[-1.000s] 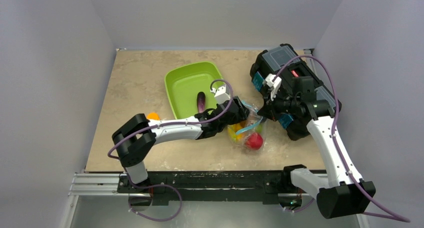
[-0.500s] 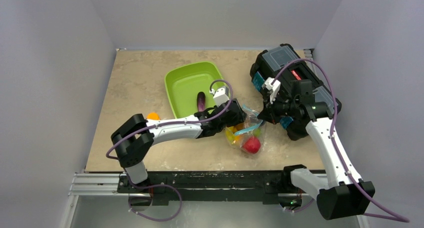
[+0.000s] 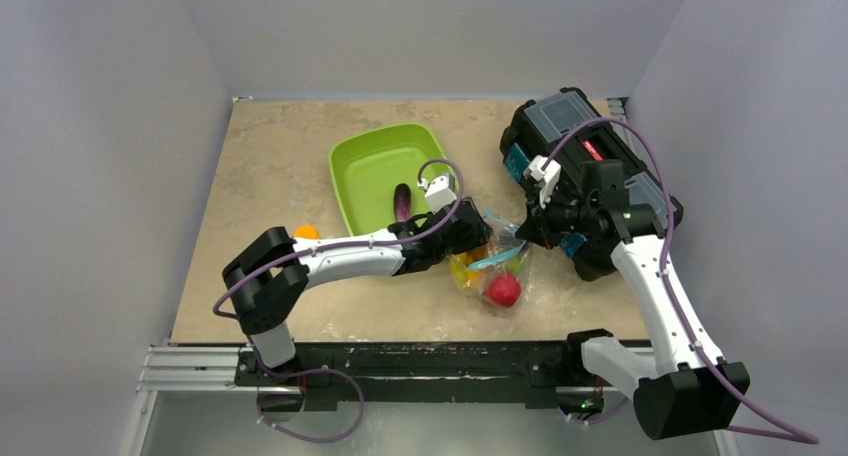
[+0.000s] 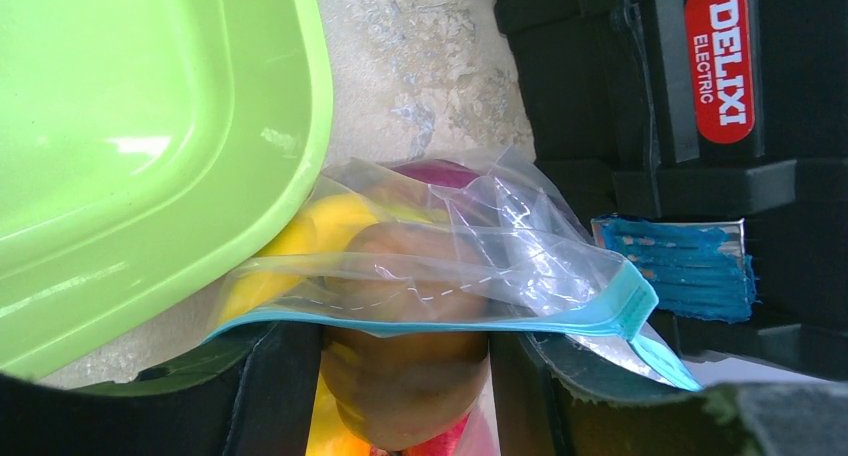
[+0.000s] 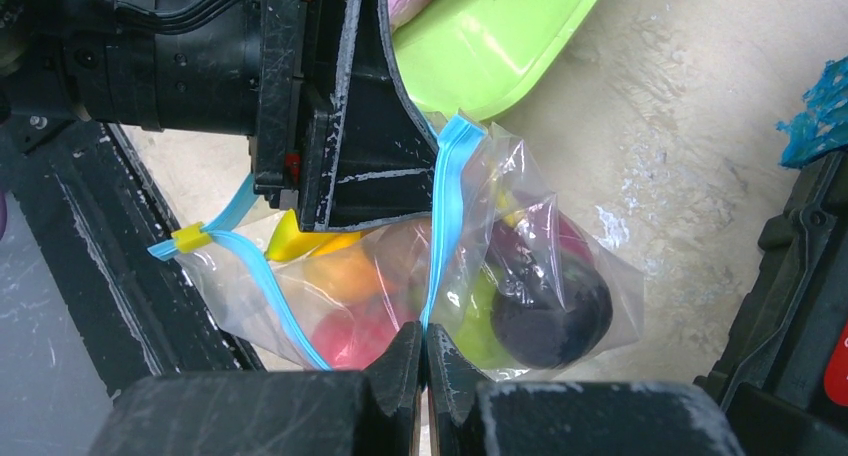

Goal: Open the zip-top bag and remove the fake food
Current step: Pick up the fake vegetable from the zipper food storage bag.

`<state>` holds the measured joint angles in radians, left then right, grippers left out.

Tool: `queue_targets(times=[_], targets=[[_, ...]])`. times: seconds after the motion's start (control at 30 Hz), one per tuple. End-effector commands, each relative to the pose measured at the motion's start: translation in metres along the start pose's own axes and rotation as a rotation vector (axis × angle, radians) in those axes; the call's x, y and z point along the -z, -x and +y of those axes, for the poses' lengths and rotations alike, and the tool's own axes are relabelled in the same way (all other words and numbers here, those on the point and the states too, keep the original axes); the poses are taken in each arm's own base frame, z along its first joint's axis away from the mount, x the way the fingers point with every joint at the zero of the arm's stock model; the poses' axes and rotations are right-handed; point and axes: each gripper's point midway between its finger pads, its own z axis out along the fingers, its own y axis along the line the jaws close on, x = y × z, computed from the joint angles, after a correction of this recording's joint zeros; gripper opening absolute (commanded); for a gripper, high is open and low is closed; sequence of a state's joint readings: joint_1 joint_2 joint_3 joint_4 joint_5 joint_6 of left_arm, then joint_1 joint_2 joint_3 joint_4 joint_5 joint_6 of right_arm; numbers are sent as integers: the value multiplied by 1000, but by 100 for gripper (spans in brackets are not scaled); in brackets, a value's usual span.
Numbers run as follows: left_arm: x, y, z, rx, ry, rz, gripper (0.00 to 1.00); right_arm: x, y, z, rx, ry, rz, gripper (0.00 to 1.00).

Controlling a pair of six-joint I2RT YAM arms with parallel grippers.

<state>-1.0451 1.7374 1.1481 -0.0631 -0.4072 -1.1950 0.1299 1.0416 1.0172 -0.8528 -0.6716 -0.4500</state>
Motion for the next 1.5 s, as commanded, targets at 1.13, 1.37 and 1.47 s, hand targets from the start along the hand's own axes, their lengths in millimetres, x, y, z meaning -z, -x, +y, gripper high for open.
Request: queue_targets(times=[1.13, 1.37, 1.47], targets=[[-13, -6, 12, 23, 17, 107, 7, 1, -2, -1, 7, 6, 12, 0], [8, 9, 8, -33, -22, 80, 0, 6, 1, 2, 32, 15, 13, 0], [19, 16, 7, -61, -49, 63, 0, 10, 3, 4, 68, 28, 27, 0]])
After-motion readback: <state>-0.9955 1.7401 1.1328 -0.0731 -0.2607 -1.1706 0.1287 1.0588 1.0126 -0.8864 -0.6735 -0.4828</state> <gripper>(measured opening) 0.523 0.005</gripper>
